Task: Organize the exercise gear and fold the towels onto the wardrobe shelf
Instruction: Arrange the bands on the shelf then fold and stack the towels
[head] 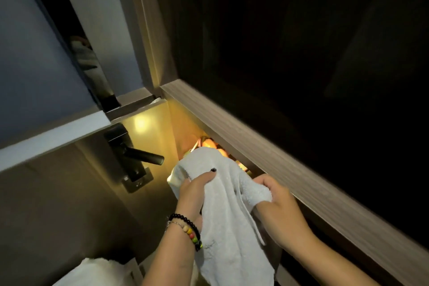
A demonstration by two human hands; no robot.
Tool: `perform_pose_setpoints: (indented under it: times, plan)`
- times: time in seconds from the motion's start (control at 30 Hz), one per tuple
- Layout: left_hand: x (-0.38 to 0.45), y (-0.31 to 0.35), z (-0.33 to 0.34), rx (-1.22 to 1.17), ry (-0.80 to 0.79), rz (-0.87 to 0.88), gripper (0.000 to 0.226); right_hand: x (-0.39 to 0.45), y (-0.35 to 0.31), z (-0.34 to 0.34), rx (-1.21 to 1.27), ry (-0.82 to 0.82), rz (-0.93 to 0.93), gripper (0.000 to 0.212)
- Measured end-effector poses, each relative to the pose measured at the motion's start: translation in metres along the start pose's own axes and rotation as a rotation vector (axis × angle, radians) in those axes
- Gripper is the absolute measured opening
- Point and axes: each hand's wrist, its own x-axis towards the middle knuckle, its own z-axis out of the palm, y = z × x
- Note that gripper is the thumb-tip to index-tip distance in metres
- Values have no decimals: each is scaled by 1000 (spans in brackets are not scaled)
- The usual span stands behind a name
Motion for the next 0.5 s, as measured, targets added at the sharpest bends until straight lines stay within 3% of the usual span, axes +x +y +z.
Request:
perform_pose_setpoints:
  times: [0.13, 0.33, 0.5]
  plan:
    - [44, 18, -21, 143, -119, -87, 35, 13, 7, 28, -121, 5, 57, 30]
    - [89, 7, -35, 197, -275, -189, 47, 22, 36, 42, -340, 36, 97, 31]
    - [124, -38, -57, -32, -460, -477, 47, 26, 101, 56, -461, -6, 198, 71]
